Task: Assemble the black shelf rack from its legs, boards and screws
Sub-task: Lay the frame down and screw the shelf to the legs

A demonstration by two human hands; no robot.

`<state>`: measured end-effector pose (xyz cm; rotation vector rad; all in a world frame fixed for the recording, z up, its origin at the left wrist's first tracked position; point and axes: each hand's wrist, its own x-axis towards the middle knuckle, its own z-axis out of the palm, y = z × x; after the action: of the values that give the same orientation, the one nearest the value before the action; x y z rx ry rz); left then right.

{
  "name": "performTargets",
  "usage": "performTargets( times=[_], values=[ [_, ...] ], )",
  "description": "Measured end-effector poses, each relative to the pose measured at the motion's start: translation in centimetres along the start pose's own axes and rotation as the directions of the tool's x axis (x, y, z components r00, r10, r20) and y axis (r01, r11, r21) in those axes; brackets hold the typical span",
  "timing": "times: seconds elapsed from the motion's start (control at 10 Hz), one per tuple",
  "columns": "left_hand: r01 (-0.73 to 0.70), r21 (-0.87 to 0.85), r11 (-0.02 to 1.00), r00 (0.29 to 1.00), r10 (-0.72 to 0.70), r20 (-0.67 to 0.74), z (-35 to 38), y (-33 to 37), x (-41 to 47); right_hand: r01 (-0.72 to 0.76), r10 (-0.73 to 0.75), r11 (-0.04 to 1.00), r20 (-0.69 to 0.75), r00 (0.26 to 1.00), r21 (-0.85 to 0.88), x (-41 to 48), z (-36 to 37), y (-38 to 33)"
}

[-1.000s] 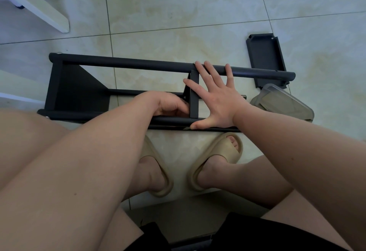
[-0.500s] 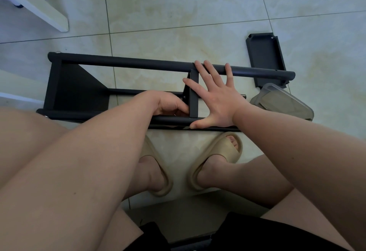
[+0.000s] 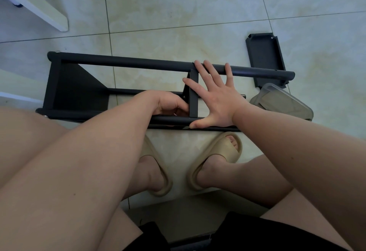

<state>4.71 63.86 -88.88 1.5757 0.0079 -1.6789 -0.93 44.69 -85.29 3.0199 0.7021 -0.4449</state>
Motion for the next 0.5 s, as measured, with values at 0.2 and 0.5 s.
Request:
performTargets(
  times=[0.2,0.5],
  values=[
    [-0.016,-0.02,1.0,0.999,0.017,0.042,0.17,0.02,-0.36,-0.002,0.002,1.0,0.002,1.0,0.0,0.04,0.02,0.0],
    [-0.013,-0.013,1.0,1.0,0.013,-0.007,-0.03,0.08,0.01,-0.006,0.006,1.0,0.007,1.0,-0.007,0.04,-0.02,-0.01]
  ],
)
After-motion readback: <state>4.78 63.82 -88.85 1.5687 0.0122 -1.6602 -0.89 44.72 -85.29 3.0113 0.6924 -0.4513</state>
